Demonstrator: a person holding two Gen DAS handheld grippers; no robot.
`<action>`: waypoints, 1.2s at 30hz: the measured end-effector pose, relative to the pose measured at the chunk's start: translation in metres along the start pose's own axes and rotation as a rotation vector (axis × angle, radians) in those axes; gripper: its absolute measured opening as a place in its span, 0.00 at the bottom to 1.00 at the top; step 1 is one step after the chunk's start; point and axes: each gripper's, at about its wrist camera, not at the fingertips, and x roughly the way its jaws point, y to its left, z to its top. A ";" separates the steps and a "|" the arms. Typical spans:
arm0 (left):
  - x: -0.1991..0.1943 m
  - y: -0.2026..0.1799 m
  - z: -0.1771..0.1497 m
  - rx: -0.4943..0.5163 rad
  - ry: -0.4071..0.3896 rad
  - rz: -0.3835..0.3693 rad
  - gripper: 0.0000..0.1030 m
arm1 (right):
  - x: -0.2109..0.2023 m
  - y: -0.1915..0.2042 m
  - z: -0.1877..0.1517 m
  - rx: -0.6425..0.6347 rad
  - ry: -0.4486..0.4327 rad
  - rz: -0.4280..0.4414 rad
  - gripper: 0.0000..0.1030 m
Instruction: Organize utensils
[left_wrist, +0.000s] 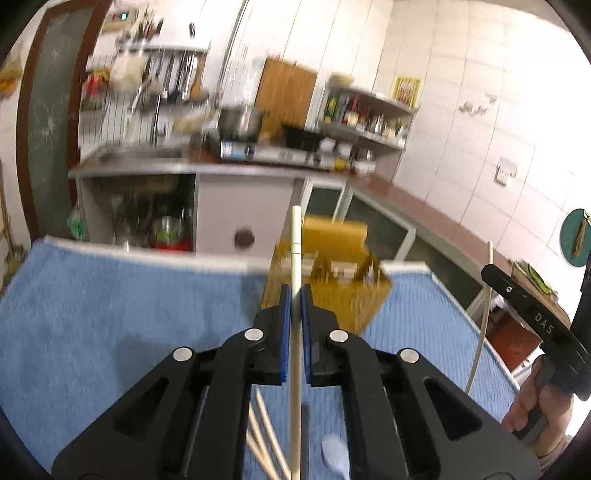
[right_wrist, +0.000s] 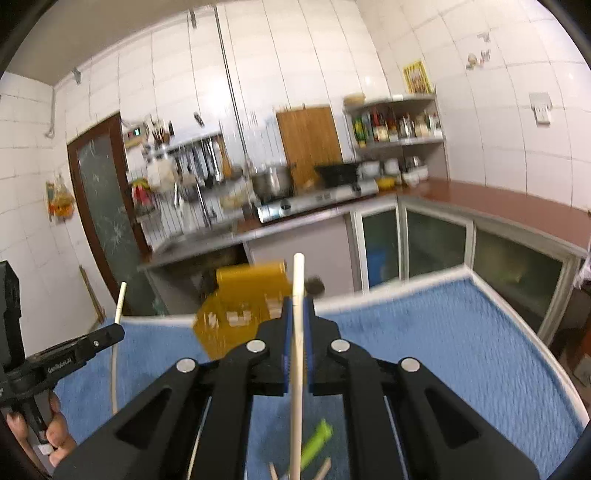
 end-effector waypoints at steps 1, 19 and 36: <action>0.003 -0.003 0.008 0.003 -0.020 -0.012 0.04 | 0.003 0.001 0.004 -0.002 -0.018 0.001 0.06; 0.088 -0.040 0.100 0.076 -0.413 -0.053 0.04 | 0.089 0.017 0.065 -0.058 -0.390 0.074 0.06; 0.138 -0.025 0.055 0.120 -0.348 0.002 0.04 | 0.126 0.015 0.014 -0.123 -0.363 0.086 0.06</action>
